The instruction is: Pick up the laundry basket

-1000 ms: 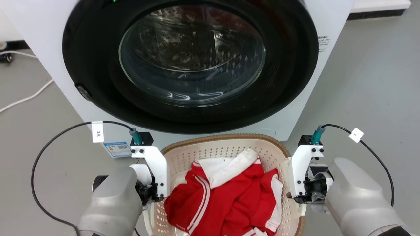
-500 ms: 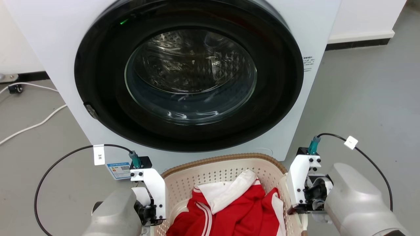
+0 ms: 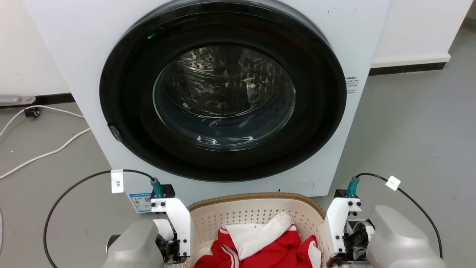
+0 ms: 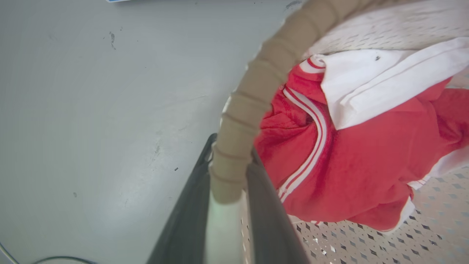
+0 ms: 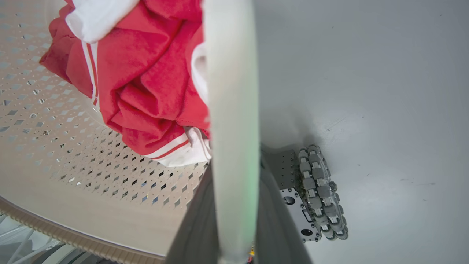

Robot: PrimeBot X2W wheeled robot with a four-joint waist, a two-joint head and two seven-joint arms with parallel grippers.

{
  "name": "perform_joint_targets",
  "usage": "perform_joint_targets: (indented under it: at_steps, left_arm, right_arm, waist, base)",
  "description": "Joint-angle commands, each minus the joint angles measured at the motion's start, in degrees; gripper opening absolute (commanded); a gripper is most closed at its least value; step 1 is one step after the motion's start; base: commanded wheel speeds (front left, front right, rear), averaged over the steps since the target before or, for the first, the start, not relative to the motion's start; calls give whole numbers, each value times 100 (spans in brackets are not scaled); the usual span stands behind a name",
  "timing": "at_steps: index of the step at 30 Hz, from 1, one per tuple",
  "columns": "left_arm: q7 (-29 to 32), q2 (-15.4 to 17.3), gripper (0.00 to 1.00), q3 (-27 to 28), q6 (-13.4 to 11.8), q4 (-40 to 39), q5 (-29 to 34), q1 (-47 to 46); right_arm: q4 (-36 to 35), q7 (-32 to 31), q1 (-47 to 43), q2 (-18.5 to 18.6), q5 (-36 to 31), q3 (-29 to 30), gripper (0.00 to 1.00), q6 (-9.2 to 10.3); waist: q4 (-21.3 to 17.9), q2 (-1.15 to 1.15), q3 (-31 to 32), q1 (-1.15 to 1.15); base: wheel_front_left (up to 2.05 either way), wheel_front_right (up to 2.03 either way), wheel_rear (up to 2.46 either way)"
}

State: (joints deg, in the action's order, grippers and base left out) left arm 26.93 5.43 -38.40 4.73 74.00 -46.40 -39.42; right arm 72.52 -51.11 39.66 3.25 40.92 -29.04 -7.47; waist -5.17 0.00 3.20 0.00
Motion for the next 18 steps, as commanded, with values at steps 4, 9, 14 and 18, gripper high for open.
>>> perform_joint_targets:
  at_steps: [4, 9, 14, 18]
  left_arm:
    - [23, -136, 0, -35, -10, -29, -15, 120]
    - [-42, -214, 0, -100, -7, -32, 1, 155]
    - [-101, -258, 0, -134, -8, -33, -24, 150]
    - [-99, -271, 0, -161, 2, -34, -33, 117]
  right_arm:
    - [-10, 65, -96, -77, 89, -64, 0, -9]
    - [24, 74, -152, -81, 131, -134, 0, -10]
    - [41, 40, -166, -85, 186, -202, 0, -10]
    - [47, 44, -132, -91, 235, -253, 0, -10]
  waist:
    - [107, 0, 79, 0]
    - [181, 0, 113, 0]
    - [207, 0, 139, 0]
    - [216, 0, 128, 0]
  base:
    - [0, 0, 0]
    - [0, 0, 0]
    - [0, 0, 0]
    - [0, 0, 0]
